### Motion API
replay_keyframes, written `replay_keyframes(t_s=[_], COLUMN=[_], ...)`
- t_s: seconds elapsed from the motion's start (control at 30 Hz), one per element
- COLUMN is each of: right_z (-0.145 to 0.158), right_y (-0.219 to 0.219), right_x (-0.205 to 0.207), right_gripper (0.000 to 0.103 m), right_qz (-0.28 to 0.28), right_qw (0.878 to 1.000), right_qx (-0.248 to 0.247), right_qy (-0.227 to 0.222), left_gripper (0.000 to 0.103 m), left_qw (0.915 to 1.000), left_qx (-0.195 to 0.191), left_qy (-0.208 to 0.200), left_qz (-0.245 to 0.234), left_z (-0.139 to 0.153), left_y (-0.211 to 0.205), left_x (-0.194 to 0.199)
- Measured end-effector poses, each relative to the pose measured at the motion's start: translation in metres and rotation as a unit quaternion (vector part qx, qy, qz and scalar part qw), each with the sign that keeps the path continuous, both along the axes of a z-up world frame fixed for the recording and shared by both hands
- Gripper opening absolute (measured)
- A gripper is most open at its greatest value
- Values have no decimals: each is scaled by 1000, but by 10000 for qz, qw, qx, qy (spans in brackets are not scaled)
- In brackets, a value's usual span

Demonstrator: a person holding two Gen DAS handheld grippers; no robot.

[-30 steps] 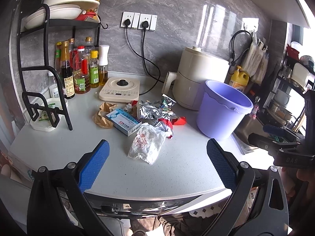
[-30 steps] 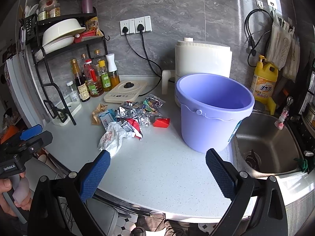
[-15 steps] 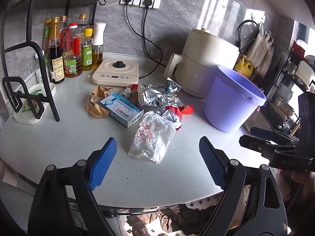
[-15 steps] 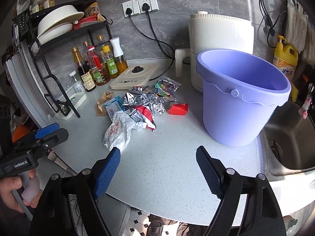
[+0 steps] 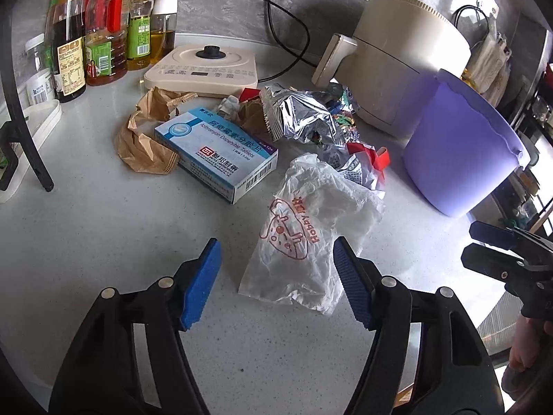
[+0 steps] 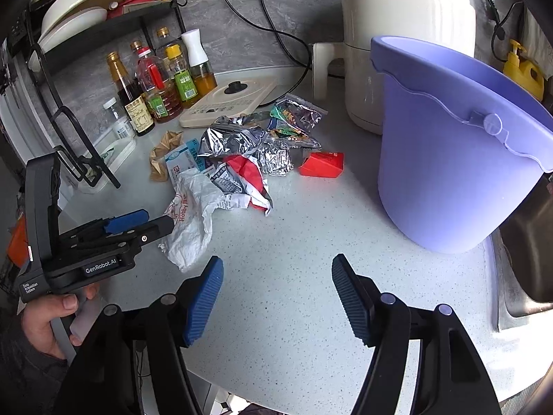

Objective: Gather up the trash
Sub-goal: 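Grasp the white printed plastic bag with the left tool and lift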

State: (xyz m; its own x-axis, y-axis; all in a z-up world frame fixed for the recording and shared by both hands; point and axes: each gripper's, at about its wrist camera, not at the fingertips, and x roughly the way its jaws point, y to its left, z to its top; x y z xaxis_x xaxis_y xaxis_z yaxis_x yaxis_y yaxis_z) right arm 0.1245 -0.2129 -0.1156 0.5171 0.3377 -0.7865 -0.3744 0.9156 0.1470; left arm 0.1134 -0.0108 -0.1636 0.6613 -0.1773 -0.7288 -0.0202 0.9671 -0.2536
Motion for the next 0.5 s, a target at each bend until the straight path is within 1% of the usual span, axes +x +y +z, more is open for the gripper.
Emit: replay_keyframes(t_s=[0.03, 0.07, 0.1, 0.17, 0.2, 0.27, 0.37, 0.4, 0.5], right_z=[-2, -5, -7, -11, -13, -16, -18, -19, -20], right_y=[3, 6, 11, 20, 24, 33, 50, 55, 65], right_x=[4, 7, 12, 20, 24, 32, 39, 44, 58], right_gripper=[65, 65, 65, 65, 65, 64, 65, 66, 67], right_qz=[8, 40, 85, 229, 269, 313, 495, 523, 506], right_qw=[10000, 10000, 9999, 9997, 9996, 9993, 9987, 9985, 9985], right_qx=[-28, -44, -61, -49, -38, 15, -122, -157, -151], right_qy=[29, 51, 67, 79, 117, 186, 82, 96, 135], left_gripper=[61, 50, 45, 5, 3, 3, 3, 3, 2], left_qw=[10000, 9999, 10000, 9998, 9997, 9999, 9998, 9996, 9994], left_qx=[19, -8, 34, 21, -35, -138, -206, -271, -258], left_qy=[62, 135, 80, 204, 247, 83, -13, -37, -190], left_qz=[-6, -29, -13, -68, -70, -11, 31, 37, 89], left_z=[-4, -8, -9, -12, -12, -5, 4, 6, 19], left_y=[-1, -2, -2, -1, 2, 12, 28, 33, 45], left_x=[4, 8, 8, 13, 13, 5, -8, -12, -25])
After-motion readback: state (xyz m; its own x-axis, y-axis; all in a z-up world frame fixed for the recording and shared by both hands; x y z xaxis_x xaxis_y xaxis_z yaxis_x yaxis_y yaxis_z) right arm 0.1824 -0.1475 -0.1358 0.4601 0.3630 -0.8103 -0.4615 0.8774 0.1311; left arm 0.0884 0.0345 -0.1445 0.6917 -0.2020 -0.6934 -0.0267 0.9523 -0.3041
